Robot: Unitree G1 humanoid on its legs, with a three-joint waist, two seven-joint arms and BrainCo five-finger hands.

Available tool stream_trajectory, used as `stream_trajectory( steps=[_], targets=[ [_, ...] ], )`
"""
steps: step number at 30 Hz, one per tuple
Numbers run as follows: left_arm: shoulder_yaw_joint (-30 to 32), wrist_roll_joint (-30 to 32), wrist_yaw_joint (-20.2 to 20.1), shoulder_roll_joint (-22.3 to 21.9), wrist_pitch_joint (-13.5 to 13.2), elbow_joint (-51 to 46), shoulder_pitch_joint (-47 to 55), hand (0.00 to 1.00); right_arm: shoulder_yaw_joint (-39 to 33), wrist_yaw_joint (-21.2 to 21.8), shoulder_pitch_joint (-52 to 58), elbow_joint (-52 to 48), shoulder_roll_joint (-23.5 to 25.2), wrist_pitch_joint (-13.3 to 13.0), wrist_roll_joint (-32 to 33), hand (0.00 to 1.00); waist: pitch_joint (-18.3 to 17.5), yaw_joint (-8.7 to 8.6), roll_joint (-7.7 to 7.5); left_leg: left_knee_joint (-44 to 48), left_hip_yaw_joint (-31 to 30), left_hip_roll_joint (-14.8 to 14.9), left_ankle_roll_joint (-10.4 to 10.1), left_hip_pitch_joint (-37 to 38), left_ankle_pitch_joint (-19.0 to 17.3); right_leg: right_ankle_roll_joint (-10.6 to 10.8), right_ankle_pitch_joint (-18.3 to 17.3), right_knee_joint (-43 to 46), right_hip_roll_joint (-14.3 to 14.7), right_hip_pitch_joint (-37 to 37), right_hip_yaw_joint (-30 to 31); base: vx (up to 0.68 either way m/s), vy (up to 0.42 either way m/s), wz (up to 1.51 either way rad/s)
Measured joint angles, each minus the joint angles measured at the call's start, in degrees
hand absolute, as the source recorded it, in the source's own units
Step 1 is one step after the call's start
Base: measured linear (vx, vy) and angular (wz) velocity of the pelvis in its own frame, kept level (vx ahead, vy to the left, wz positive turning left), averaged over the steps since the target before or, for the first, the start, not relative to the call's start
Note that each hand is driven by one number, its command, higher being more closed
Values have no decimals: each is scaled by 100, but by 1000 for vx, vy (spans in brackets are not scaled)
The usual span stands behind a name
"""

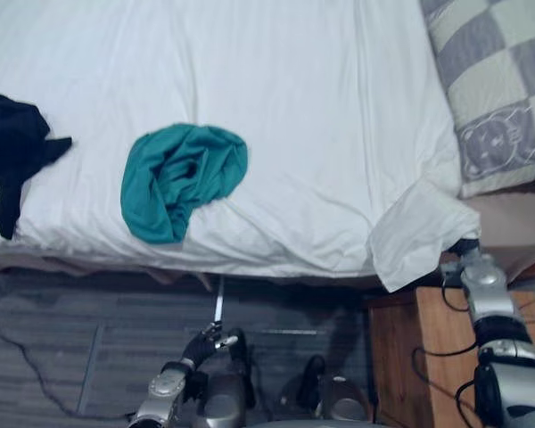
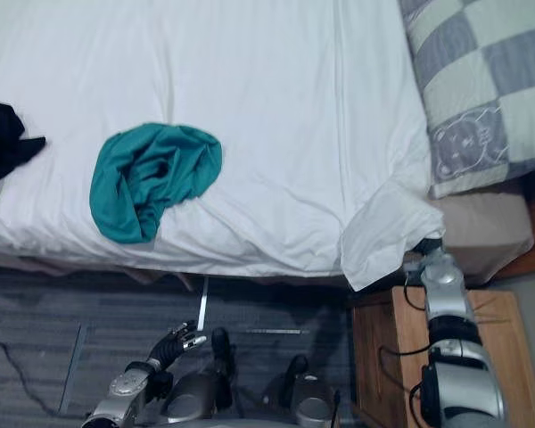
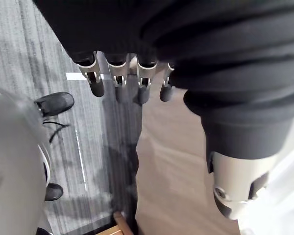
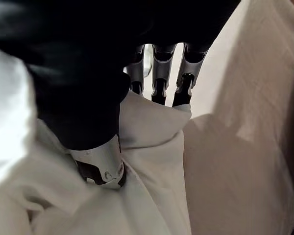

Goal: Tidy the bed and pick cloth on bed and put in laundry

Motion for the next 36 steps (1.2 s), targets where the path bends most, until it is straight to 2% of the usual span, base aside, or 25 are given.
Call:
stream_trajectory(
  steps=[2, 4, 7, 8, 9, 11, 14, 15, 20, 24, 25, 26, 28, 30, 31, 32, 36],
  targets=[
    [5, 83, -1, 3, 43, 8, 85, 0, -77, -134, 278, -142, 178, 44, -14, 0, -91, -15, 1, -2, 143, -20, -13, 80, -14, 6, 4, -87, -4, 124, 22, 100, 29, -1],
    [8, 138, -5, 2, 119, 125, 163, 0, -266, -216, 786, -118, 376, 449, -34, 0, -184, -25, -1, -9, 361, -25, -18, 156, -20, 31, 18, -145, 4, 189, 140, 62, 17, -13],
    [38, 142, -7, 4, 221, 158, 244, 0, -466, -397, 1451, -128, 472, 835, -72, 0, -287, -61, -5, -21, 523, -15, -18, 211, -20, 81, 50, -234, 26, 210, 280, 32, -1, -26],
    [69, 143, -6, 4, 247, 162, 285, 0, -541, -513, 1645, -182, 472, 965, -85, 0, -304, -92, -5, -31, 607, -7, -18, 267, -20, 105, 68, -249, 34, 223, 362, -9, -1, -40],
    [71, 143, -7, 3, 269, 166, 373, 0, -668, -643, 1909, -552, 470, 1102, -127, 0, -376, -253, 8, -61, 677, -8, -16, 304, -21, 114, 75, -252, 35, 222, 435, -28, 5, -37],
    [71, 141, -7, 1, 333, 211, 426, 0, -809, -869, 2261, -1379, 413, 1137, -244, 0, -449, -408, 17, -65, 733, 10, -14, 377, -22, 103, 105, -258, 49, 205, 579, -50, 10, -37],
    [73, 139, -4, -3, 362, 209, 430, 0, -942, -1023, 2358, -2088, 313, 1140, -273, 0, -465, -428, 29, -67, 813, 55, 7, 397, -35, 87, 159, -284, 93, 182, 604, -87, 15, -18],
    [73, 138, -2, -8, 369, 208, 447, 0, -935, -1044, 2323, -2439, 224, 1135, -280, 100, -473, -431, 43, -67, 810, 71, 65, 385, -74, 88, 177, -323, 131, 182, 592, -102, 38, 2],
    [129, 115, 14, -31, 367, 195, 469, 0, -783, -1227, 1399, -2771, -41, 1113, -60, 100, -507, -360, 69, -66, 691, 44, 113, 257, -130, 151, 242, -410, 123, 151, 511, -81, 50, 12],
    [130, 72, 17, -45, 419, 145, 412, 0, 77, -1180, -350, -1872, -761, 983, 326, 100, -439, -249, 162, -56, 518, -32, 245, -179, -82, 128, 480, -526, 104, -58, 388, -66, 84, 28],
    [126, 68, 16, -48, 462, 118, 310, 0, 340, -1138, -1060, -1473, -1000, 917, 503, 100, -273, -166, 241, -7, 449, -45, 328, -332, -23, 84, 547, -517, 92, -152, 315, -30, 71, 36],
    [128, 65, 17, -48, 465, 101, 264, 0, 457, -1127, -1343, -1305, -1080, 899, 577, 100, -187, -158, 270, 81, 400, -45, 329, -412, -24, 77, 553, -489, 78, -198, 272, -34, 63, 47],
    [119, 11, 18, -68, 448, 85, 6, 0, 810, -1123, -2346, -725, -1388, 815, 945, 100, 236, -77, 425, 645, 294, 21, 458, -880, -117, 41, 583, -273, 24, -447, 147, -55, 40, 42],
    [95, -132, 34, -136, 388, 77, -225, 0, 1103, -1187, -3244, -190, -1588, 714, 1269, 100, 599, 82, 717, 1228, 135, 105, 580, -1506, -198, 23, 572, 14, -9, -852, 70, -98, 29, 37],
    [55, -195, 48, -155, 347, 79, -256, 0, 1177, -1218, -3399, -56, -1613, 680, 1391, 100, 670, 120, 796, 1326, 105, 111, 596, -1637, -209, 5, 545, 123, -32, -972, 62, -78, 40, 37],
    [-16, -329, 129, -190, 241, 95, -277, 0, 1290, -1237, -3541, 245, -1613, 664, 1636, 100, 744, 176, 930, 1587, 49, 106, 623, -1942, -313, 19, 373, 507, -145, -1284, 57, -52, 39, 26],
    [-55, -464, 282, -220, 184, 150, -457, 0, 1340, -1325, -3262, 651, -1609, 722, 2037, 100, 934, 216, 1010, 2183, 60, 36, 671, -2375, -585, 74, -98, 1565, -505, -1918, 253, -35, 18, 9]
  ],
)
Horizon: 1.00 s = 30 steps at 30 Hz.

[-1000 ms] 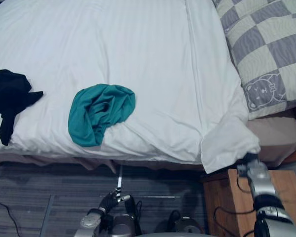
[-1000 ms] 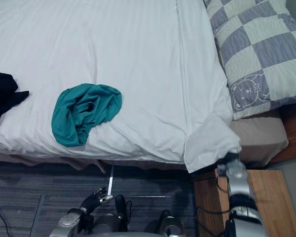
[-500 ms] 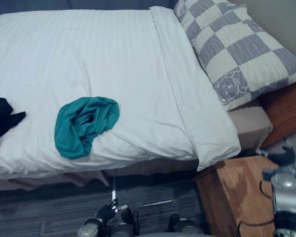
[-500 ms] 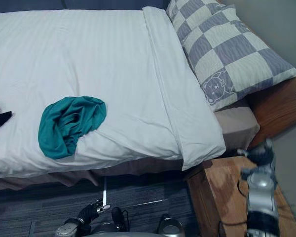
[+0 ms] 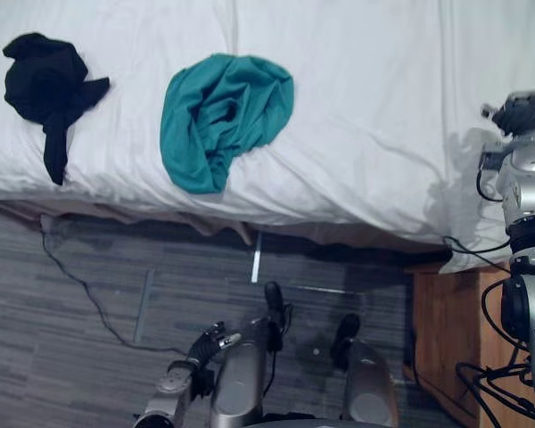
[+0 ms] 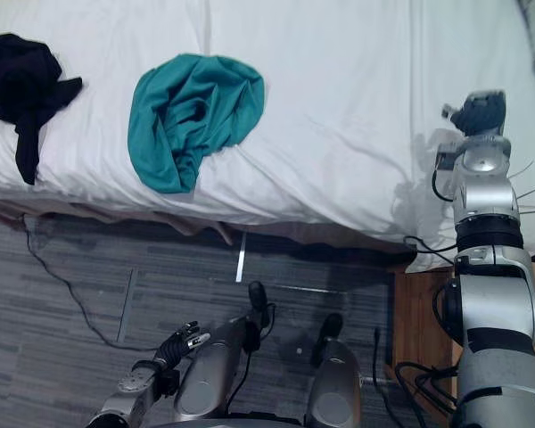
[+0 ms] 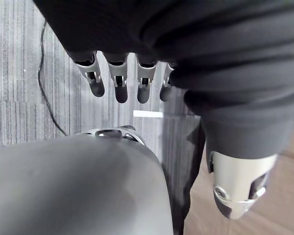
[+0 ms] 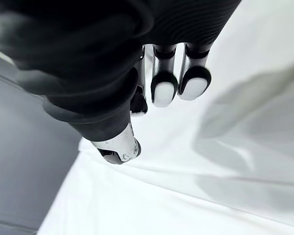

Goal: Tidy the bed and pick cloth on bed and put in laundry

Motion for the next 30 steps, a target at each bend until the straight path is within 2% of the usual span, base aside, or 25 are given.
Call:
stream_trajectory(
  steps=[2, 5, 9, 10, 13, 14, 16, 18, 20, 24, 26, 27, 29, 30],
  targets=[
    [-2, -65, 16, -4, 0, 1, -74, 0, -49, -51, 339, -57, 59, 16, 39, 100, 47, -17, 1, 223, 51, -14, -1, -137, -147, 42, -182, 380, -138, -227, 77, -50, -41, -4],
    [15, -91, 103, -15, -10, 2, -138, 0, -473, -74, 1027, -666, 424, -133, 179, 100, 61, -204, -17, 672, 145, 7, 25, -281, -378, 80, -486, 910, -312, -452, 221, -42, -87, -4],
    [72, -88, 95, -114, -195, 25, -206, 0, -898, -57, 1852, -906, 1246, -566, 435, 100, 68, -253, -155, 843, 276, 67, -4, -57, -518, 64, -655, 1119, -350, -324, 348, -12, -96, -14],
    [71, -87, 81, -113, -241, 60, -225, 0, -971, -32, 2202, -902, 1562, -676, 434, 100, 59, -262, -235, 818, 298, 106, -19, 12, -523, 56, -658, 1080, -339, -268, 351, 7, -108, -11],
    [62, -85, 32, -128, -349, 65, -232, 0, -1098, -17, 2999, -679, 2122, -611, 429, 100, 47, -255, -308, 665, 287, 136, -70, 180, -491, 43, -641, 880, -247, -69, 327, 28, -105, -5],
    [62, -84, -23, -127, -372, 61, -214, 0, -1098, -1, 3501, -371, 2469, -451, 425, 0, 53, -249, -327, 483, 292, 126, -128, 348, -449, 15, -612, 706, -214, 83, 313, 67, -84, -9],
    [83, -83, -18, -122, -397, 51, -145, 0, -1091, 45, 4195, -151, 2929, -342, 415, 0, 50, -265, -327, 255, 303, 100, -196, 517, -400, 8, -540, 468, -115, 248, 294, 82, -65, -10],
    [88, -71, -16, -124, -388, 55, -38, 0, -1081, 106, 4917, 41, 3264, -297, 235, 0, 40, -454, -338, -64, 301, 50, -274, 738, -313, 66, -377, 112, -43, 477, 237, 118, -40, -6],
    [88, -62, -8, -130, -373, 56, 26, 0, -1082, 116, 5178, 179, 3301, -283, 129, 0, -11, -571, -383, -292, 315, 12, -290, 945, -206, 99, -278, -161, 8, 671, 195, 149, -43, -12],
    [134, 46, 170, -123, -324, 118, 124, 0, -1121, 405, 5467, 526, 3342, -392, -225, 0, -442, -570, -576, -569, 358, 19, -293, 1337, -156, 117, -121, -761, 166, 1176, 157, 132, -51, -7],
    [143, 32, 290, -127, -320, 196, 150, 0, -1132, 655, 5451, 597, 3353, -460, -463, 0, -529, -552, -587, -125, 338, 150, -378, 1273, -376, 122, -125, -827, 189, 1387, 74, 140, -64, 12],
    [199, 28, 387, -125, -286, 259, 146, 0, -1131, 841, 5445, 627, 3382, -495, -596, 0, -530, -555, -589, 450, 372, 327, -489, 1122, -494, 123, -124, -861, 197, 1577, -33, 53, -28, 22],
    [323, 18, 486, -128, -135, 390, 171, 0, -1143, 1073, 5466, 655, 3407, -492, -738, 0, -543, -538, -630, 1058, 480, 489, -496, 1059, -553, 134, -114, -919, 102, 1892, -169, -17, 32, 13],
    [475, -71, 496, -148, -105, 435, 263, 0, -1150, 1182, 5469, 703, 3432, -493, -774, 0, -603, -492, -618, 1345, 556, 680, -423, 1093, -798, 137, -114, -887, 47, 1982, -149, -31, 78, -18]
  ],
)
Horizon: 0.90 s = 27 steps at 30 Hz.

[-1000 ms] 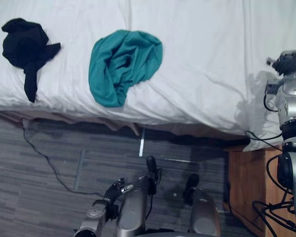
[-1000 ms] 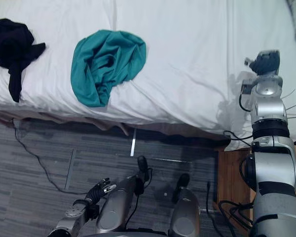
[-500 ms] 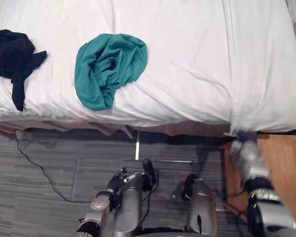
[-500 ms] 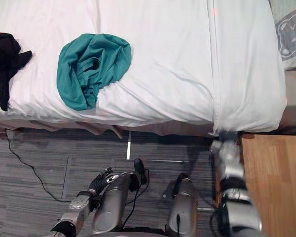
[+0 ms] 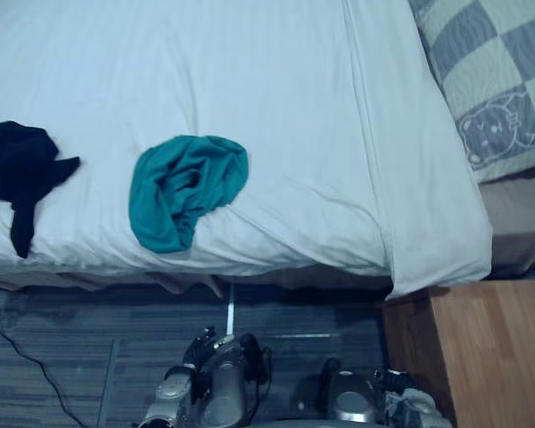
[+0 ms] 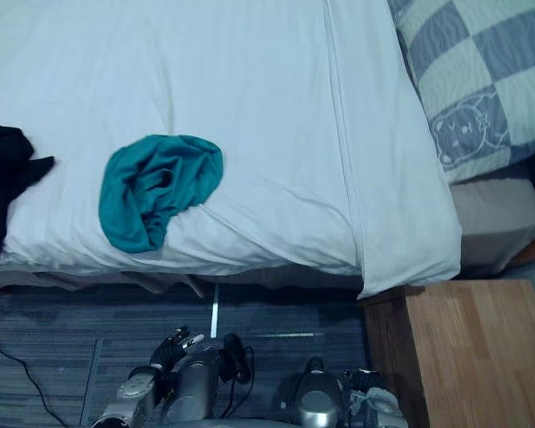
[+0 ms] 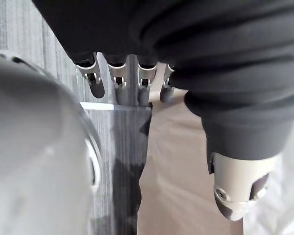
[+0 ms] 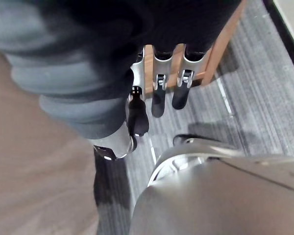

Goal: Tidy the bed and pick cloth on bed and put in laundry

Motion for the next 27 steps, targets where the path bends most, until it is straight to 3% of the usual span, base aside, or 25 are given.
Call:
stream_trajectory(
  steps=[1, 2, 4, 5, 6, 7, 8, 9, 10, 11, 12, 14, 15, 17, 18, 19, 21, 23, 25, 26, 27],
  targets=[
    [85, -19, -3, 0, 6, 14, 29, 0, -1, 48, -2, 32, -14, 0, -32, 0, -31, 16, 0, 132, -4, 153, 2, 1, -113, 2, 1, -5, -23, 37, 18, -12, 188, -33],
    [176, -19, 4, 11, 12, 110, 105, 0, 4, 91, -25, 80, -56, 10, -156, 0, -167, 9, 5, 225, -166, 519, -100, -5, -201, 73, 41, -16, -133, 43, 65, 18, 201, -19],
    [281, -18, 0, -15, -3, 196, 132, 0, 26, 177, -19, 137, -160, 55, -280, 0, -238, -22, 35, -53, -551, 999, -194, -4, -142, 217, 114, -37, -306, 48, 161, 31, 312, -5],
    [379, -18, 64, -3, -98, 218, 173, 0, 50, 208, -51, 227, -224, 111, -352, 0, -255, -25, 65, -376, -932, 1485, -302, -52, -51, 433, 154, -10, -437, 40, 220, 54, 530, 8],
    [377, -18, 131, 35, -181, 238, 168, 0, 54, 278, -65, 353, -282, 149, -361, 0, -290, -31, 99, -584, -1188, 1749, -333, -70, 2, 670, 177, 45, -560, 38, 245, 67, 578, 12],
    [364, -18, 134, 45, -237, 247, 165, 0, 70, 307, -62, 410, -340, 179, -362, 0, -309, -42, 103, -688, -1341, 1889, -360, 7, 21, 868, 205, 115, -708, 43, 271, 69, 598, 10],
    [303, -12, 148, -23, -242, 289, 164, 0, 76, 319, -43, 442, -432, 206, -385, 0, -355, -71, 168, -764, -1340, 1875, -367, 163, 25, 883, 250, 102, -908, 45, 363, 67, 775, -6],
    [245, -6, 235, -55, -285, 298, 165, 0, 59, 310, -13, 492, -464, 203, -424, 0, -417, -70, 114, -565, -1237, 1718, -1510, 207, 377, 875, 406, -8, -1217, 89, 544, 59, 833, -14],
    [261, -6, 292, 55, -299, 297, 114, 0, 54, 288, -29, 565, -231, 179, -426, 0, -462, -19, -290, -225, -1053, 1330, -1387, 136, 88, 679, 712, -125, -1621, 93, 665, 37, 711, -13],
    [260, -6, 330, 133, -298, 298, 100, 0, 41, 284, -29, 578, -153, 160, -428, 0, -503, -23, -350, -150, -965, 1211, -1378, 77, -16, 320, 1010, -155, -1750, -3, 639, 31, 658, -18],
    [266, 1, 350, 241, -299, 286, 77, 0, 205, 451, -48, 585, -42, 118, -441, 0, -580, 42, -421, -197, -770, 1138, -1209, 131, -116, -469, 1520, -44, -1750, -215, 489, 55, 669, -20],
    [230, 11, 324, 265, -293, 197, 58, 0, 308, 588, 3, 586, 65, -25, -576, 0, -583, 77, -407, -710, -595, 1083, -1049, 491, 35, -99, 1156, 363, -1255, -277, 34, 100, 474, -14],
    [1, 128, 194, 256, -277, 150, 50, 0, 349, 777, 25, 575, 98, -192, -654, 0, -599, 57, -385, -1342, -469, 938, -912, 772, 304, 84, 631, 526, -763, -294, -214, 134, 263, 8],
    [-328, 277, 19, 190, -240, 117, -26, 0, 488, 841, 49, 464, 54, -362, -641, 0, -665, -36, -261, -2079, -405, 704, -754, 892, 729, 125, 81, 478, -61, -405, -321, 118, 204, 27],
    [-521, 384, -38, 96, -213, 116, -112, 0, 599, 872, 106, 271, 23, -501, -596, 0, -707, -98, -229, -2448, -406, 514, -674, 890, 1017, -51, -301, 10, 550, -384, -138, 71, 164, 70],
    [-649, 430, -21, -15, -167, 99, -199, 0, 653, 901, 145, 182, -30, -577, -593, 0, -683, -208, -78, -2548, -459, 392, -546, 817, 1163, -72, -160, -466, 870, -189, 399, 61, 157, 83],
    [-874, 512, 9, -185, -100, 35, -238, 0, 780, 942, 253, -13, -61, -716, -527, 0, -684, -260, -42, -2631, -310, 170, -464, 906, 1299, -186, -123, -605, 876, 36, 792, 65, 102, 69],
    [-869, 630, 39, -201, -92, 34, -248, 0, 1064, 1005, 288, -326, -82, -828, -359, 0, -694, -240, -54, -2447, -321, 125, -461, 859, 1301, -239, -243, -561, 839, 114, 810, 49, 5, 55],
    [-864, 651, 120, -161, -110, 8, -324, 0, 1430, 1157, 230, -550, -94, -962, -343, 0, -693, -246, -58, -1591, -377, 215, -398, 331, 1253, -254, -332, -517, 784, 130, 679, -14, -57, 63],
    [-858, 599, 87, -165, -108, 8, -353, 0, 1723, 1230, 101, -552, -129, -971, -319, 0, -629, -213, 41, -464, -442, 485, -300, -104, 1187, -292, -365, -470, 831, 325, 551, -29, -55, 31],
    [-859, 570, 48, -170, -110, 8, -307, 0, 1840, 1241, 76, -543, -136, -954, -342, 0, -602, -173, 104, -71, -479, 607, -282, -189, 1201, -312, -378, -452, 843, 451, 554, -14, -17, 7]
  ],
)
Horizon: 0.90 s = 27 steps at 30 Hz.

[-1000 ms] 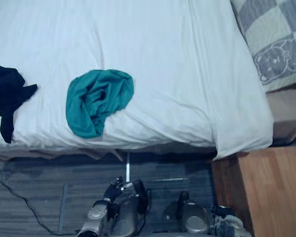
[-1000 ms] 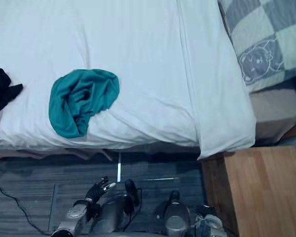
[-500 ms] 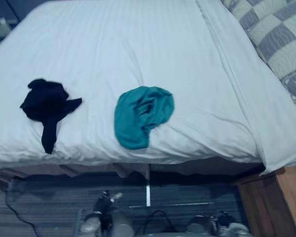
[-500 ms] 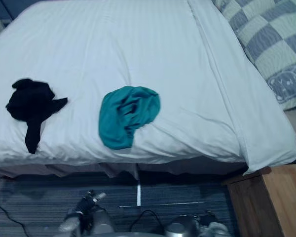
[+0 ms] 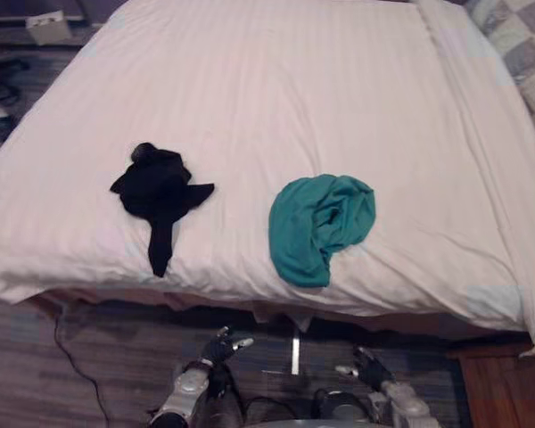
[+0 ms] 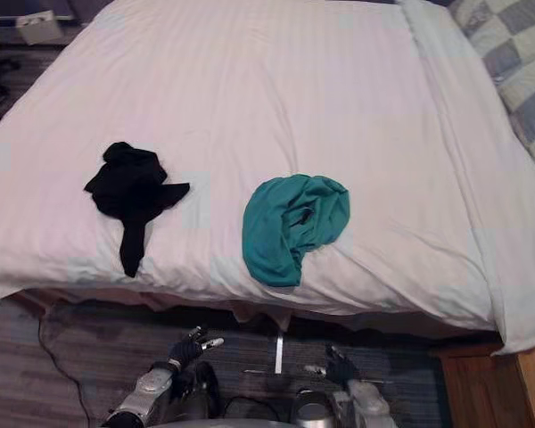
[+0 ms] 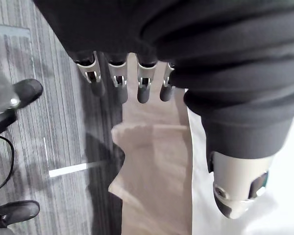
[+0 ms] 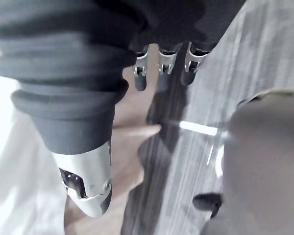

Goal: Tidy the bed and pick cloth on bed and put in laundry

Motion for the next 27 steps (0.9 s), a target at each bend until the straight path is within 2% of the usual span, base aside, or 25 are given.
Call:
stream_trajectory(
  steps=[1, 2, 4, 5, 6, 7, 8, 9, 10, 11, 12, 13, 14, 15, 16, 17, 18, 20, 21, 24, 26, 27],
  targets=[
    [-8, -22, -128, -20, -4, 2, 163, 0, 97, -10, -9, 67, 30, 41, -36, 0, 21, 87, 109, 477, -130, 132, 28, -29, 18, -18, -21, 18, -9, 280, 120, 4, 31, -21],
    [-8, -19, -185, -38, -9, 10, 233, 0, 89, -51, -20, 147, 42, 33, -34, 0, 21, 120, 74, 485, -196, 151, 16, 32, -70, -8, -33, 50, -54, 308, 166, 14, 60, -46],
    [1, -3, -454, -49, -61, 60, 315, 0, 74, -199, -166, 262, 93, 45, 34, 0, -30, 77, 217, -143, -295, 137, -43, 450, -314, 4, -37, 324, -218, 130, 444, 37, 111, -70],
    [1, -3, -462, -51, -102, 89, 299, 0, 65, -219, -212, 262, 97, 44, 53, 0, -25, 55, 207, -283, -363, 158, -42, 493, -314, 5, -37, 394, -267, 41, 540, 26, 164, -70],
    [-10, -4, -494, -85, -192, 171, 258, 0, 28, -246, -261, 278, 93, 47, 107, 0, -22, 47, 152, -544, -732, 185, -42, 527, -312, 6, -37, 555, -379, -161, 783, -16, 241, -60],
    [-100, -13, -520, -128, -253, 193, 179, 0, 29, -282, -316, 437, 79, 55, 148, 0, -16, 21, 98, -731, -1244, 299, -39, 594, -311, 119, -56, 709, -475, -332, 1060, -18, 326, -59],
    [-204, -21, -520, -128, -258, 197, 163, 0, 38, -295, -329, 497, 69, 64, 148, 0, -19, 21, 97, -782, -1409, 333, -37, 636, -312, 203, -97, 778, -498, -379, 1167, -12, 434, -62],
    [-431, -25, -520, -155, -260, 262, 110, 0, 64, -319, -343, 581, 38, 70, 209, 0, -20, 9, 94, -847, -1604, 451, -38, 803, -312, 516, -281, 991, -606, -491, 1394, -19, 501, -59],
    [-609, -34, -467, -264, -221, 360, 64, 0, 64, -317, -413, 624, -20, 76, 265, 0, -51, -101, 186, -846, -1560, 500, -246, 925, -386, 723, -389, 1264, -729, -667, 1537, -26, 536, -51],
    [-677, -32, -420, -300, -173, 425, 7, 0, 63, -319, -410, 634, -22, 91, 258, 0, -67, -135, 206, -808, -1443, 498, -681, 1006, -687, 799, -383, 1342, -797, -732, 1543, -69, 576, -41],
    [-786, -14, -277, -341, -65, 556, -134, 0, 70, -302, -422, 670, -19, 106, 203, 0, -127, -157, 163, -741, -972, 413, -1173, 1112, -1371, 1037, -187, 1394, -1051, -921, 1512, -85, 451, -45],
    [-796, -14, -210, -295, -57, 560, -206, 0, 99, -282, -451, 740, 74, 102, 175, 0, -102, -39, 23, -659, -736, 367, -1128, 1149, -1463, 979, -30, 1392, -1207, -1029, 1464, -141, 510, -99],
    [-785, -18, -114, -264, -40, 562, -146, 0, 289, -191, -527, 763, 114, 90, 117, 0, -126, 146, 17, -694, -363, 348, -1037, 1257, -1510, 643, 299, 1301, -1352, -1151, 1145, -131, 437, -144],
    [-775, -135, -21, -86, 51, 553, -26, 0, 627, -71, -617, 788, 164, 81, 37, 0, -157, 224, -20, -880, -16, 339, -949, 1485, -1467, 302, 474, 1320, -1339, -1176, 381, -118, 398, -137],
    [-763, -140, 11, 5, 77, 547, 3, 0, 731, -53, -628, 777, 201, 93, 23, 0, -174, 239, -49, -1011, 79, 335, -915, 1576, -1419, 337, 452, 1321, -1226, -1167, 152, -75, 288, -103],
    [-736, -131, 83, 119, 127, 547, 4, 0, 765, -43, -614, 721, 275, 110, 26, 0, -194, 222, -78, -1257, 194, 322, -871, 1631, -1313, 556, 268, 1208, -866, -1055, -52, -97, 186, -20],
    [-734, -127, 80, 122, 149, 549, -61, 0, 761, -51, -592, 687, 274, 162, 50, 0, -213, 61, -3, -1602, 88, 214, -721, 1591, -1132, 510, 119, 857, -392, -958, 196, -89, 137, 12],
    [-738, -123, 75, 14, 147, 543, -103, 0, 742, -60, -597, 624, 206, 191, 82, 0, -258, -86, 29, -2173, -92, -29, -600, 1591, -763, 397, 195, 397, -68, -875, 714, -70, 86, 74],
    [-748, -69, 80, -78, 131, 503, -111, 0, 730, -62, -555, 628, 187, 149, 90, 0, -284, -135, 146, -2644, -254, -209, -537, 1624, -448, 216, 304, 125, 46, -806, 954, -42, 68, 82],
    [-778, -11, 191, -262, 143, 504, 18, 0, 711, -103, -506, 643, 117, 92, 214, 0, -331, -62, 240, -2951, -369, -355, -486, 1654, -198, 290, 322, 99, -24, -796, 883, 14, 21, 40],
    [-684, -20, 374, -276, 300, 504, 173, 0, 648, -262, -462, 647, 126, 151, 281, 0, -340, -53, 223, -2977, -466, -369, -479, 1714, -183, 299, 315, 58, -39, -631, 770, 54, -10, 35],
    [-431, -159, 527, -282, 387, 496, 218, 0, 492, -386, -430, 683, 158, 213, 314, 0, -362, -32, 199, -3008, -523, -376, -472, 1741, -174, 299, 315, 6, -39, -544, 706, 67, -9, 27]
  ],
)
